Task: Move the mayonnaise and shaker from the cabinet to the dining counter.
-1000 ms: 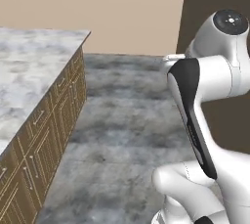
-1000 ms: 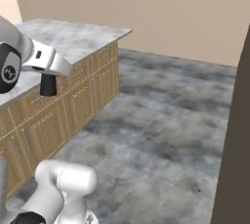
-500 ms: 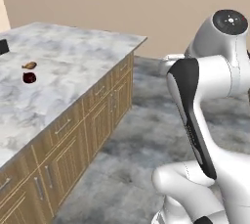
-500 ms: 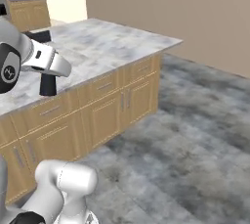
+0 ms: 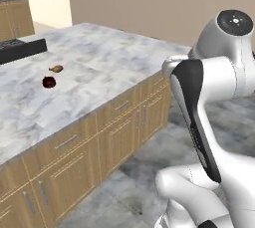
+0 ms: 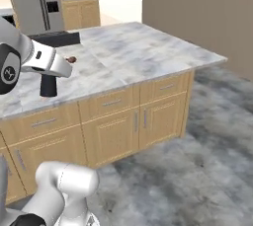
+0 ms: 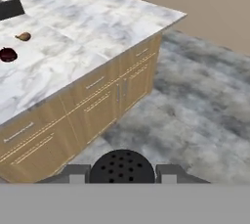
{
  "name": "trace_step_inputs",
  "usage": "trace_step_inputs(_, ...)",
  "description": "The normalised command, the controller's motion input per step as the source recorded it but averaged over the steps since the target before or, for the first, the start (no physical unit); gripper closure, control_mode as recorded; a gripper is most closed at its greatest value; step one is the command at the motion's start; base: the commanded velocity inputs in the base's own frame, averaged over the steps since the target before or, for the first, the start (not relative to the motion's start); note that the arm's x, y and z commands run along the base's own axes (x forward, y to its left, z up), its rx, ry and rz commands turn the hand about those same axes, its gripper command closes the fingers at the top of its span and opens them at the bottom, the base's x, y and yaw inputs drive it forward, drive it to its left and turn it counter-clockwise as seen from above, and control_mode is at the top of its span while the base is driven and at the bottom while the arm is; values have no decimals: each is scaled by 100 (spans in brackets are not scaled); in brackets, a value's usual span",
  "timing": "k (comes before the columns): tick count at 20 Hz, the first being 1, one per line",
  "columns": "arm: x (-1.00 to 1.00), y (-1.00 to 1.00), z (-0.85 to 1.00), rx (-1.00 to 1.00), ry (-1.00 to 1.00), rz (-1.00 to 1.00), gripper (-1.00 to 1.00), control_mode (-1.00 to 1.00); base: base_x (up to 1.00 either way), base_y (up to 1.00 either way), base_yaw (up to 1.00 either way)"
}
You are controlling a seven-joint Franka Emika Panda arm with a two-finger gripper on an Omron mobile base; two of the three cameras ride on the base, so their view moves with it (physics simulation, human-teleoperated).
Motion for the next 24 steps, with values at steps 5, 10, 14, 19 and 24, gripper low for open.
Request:
trace_step_inputs(5,0,0,0,0,0,0,100,100,97,-38,47)
trace_step_inputs(10,0,0,0,0,0,0,100,100,94,-9,40)
trace_step_inputs(14,0,0,0,0,0,0,100,100,91,0,36)
trace_step_inputs(19,0,0,0,0,0,0,100,100,86,0,36)
trace_step_inputs(24,0,0,0,0,0,0,100,100,79,-2,36)
